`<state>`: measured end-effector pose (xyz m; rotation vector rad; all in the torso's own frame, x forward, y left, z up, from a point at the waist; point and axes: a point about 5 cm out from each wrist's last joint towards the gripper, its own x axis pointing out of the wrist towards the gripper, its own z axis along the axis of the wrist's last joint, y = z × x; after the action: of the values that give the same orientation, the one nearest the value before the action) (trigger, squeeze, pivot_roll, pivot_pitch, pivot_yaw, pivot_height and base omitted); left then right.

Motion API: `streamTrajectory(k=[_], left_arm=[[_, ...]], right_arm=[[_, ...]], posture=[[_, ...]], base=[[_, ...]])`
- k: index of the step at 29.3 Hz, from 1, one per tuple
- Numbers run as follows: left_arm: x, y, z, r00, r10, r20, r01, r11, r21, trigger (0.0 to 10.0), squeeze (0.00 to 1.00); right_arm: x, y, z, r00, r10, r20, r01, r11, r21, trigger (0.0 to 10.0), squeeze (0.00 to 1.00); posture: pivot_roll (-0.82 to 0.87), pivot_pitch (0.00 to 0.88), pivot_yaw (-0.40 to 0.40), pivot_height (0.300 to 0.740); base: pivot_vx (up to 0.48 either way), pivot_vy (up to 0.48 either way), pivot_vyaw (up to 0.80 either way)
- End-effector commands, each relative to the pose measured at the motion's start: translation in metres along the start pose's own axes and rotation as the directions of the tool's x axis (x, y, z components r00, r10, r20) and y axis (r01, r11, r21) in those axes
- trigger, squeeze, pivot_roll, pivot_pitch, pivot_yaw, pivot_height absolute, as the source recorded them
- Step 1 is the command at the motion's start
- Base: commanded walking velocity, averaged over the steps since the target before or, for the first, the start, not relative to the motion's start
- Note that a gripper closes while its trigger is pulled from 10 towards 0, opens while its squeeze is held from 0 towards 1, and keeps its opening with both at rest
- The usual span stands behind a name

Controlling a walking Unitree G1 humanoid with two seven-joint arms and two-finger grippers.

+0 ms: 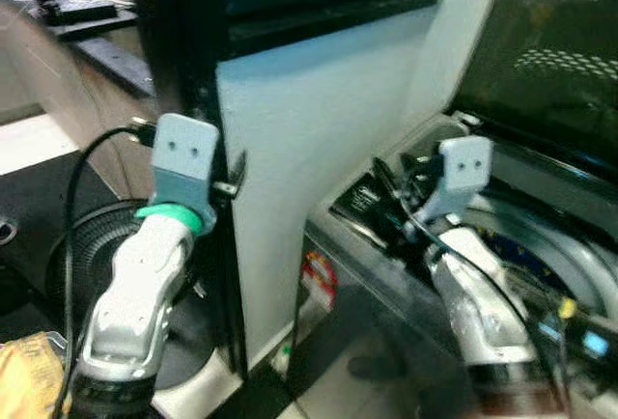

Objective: Clothes washing

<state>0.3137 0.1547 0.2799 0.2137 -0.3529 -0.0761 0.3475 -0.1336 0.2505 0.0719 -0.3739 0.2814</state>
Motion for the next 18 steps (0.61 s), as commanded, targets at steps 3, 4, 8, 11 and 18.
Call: streamTrajectory(k=[3, 4, 8, 11, 18], left_arm=[[-0.002, -0.004, -0.006, 0.999, -0.025, -0.033, 0.024, 1.000, -0.020, 10.0, 0.00], [-0.003, -0.005, -0.007, 0.999, -0.032, -0.038, 0.032, 0.999, -0.017, 10.0, 0.00], [-0.004, -0.006, -0.008, 0.999, -0.030, -0.041, 0.029, 0.999, -0.033, 10.0, 0.00], [-0.004, -0.006, -0.009, 0.999, -0.014, -0.043, 0.011, 0.997, -0.074, 10.0, 0.00], [-0.006, -0.006, -0.015, 0.998, -0.008, -0.066, 0.002, 0.995, -0.097, 10.0, 0.00]], right_arm=[[-0.003, -0.001, -0.004, 1.000, -0.005, -0.011, 0.005, 1.000, -0.002, 10.0, 0.00], [-0.003, -0.002, -0.004, 1.000, -0.005, -0.011, 0.005, 1.000, -0.002, 10.0, 0.00], [-0.002, -0.002, -0.004, 1.000, -0.005, -0.012, 0.005, 1.000, -0.001, 10.0, 0.00], [-0.002, -0.002, -0.005, 1.000, -0.006, -0.013, 0.006, 1.000, 0.000, 10.0, 0.00], [-0.003, -0.002, -0.006, 1.000, -0.009, -0.015, 0.009, 1.000, 0.003, 10.0, 0.00]], posture=[[0.03, 0.037, -0.010, 0.740], [0.03, 0.038, -0.009, 0.740], [0.03, 0.039, -0.010, 0.740], [0.03, 0.039, -0.009, 0.740], [0.03, 0.040, -0.010, 0.740]], base=[[0.000, 0.000, 0.80], [0.000, 0.000, 0.80], [0.000, 0.000, 0.80], [0.000, 0.000, 0.80], [0.000, 0.000, 0.80]])
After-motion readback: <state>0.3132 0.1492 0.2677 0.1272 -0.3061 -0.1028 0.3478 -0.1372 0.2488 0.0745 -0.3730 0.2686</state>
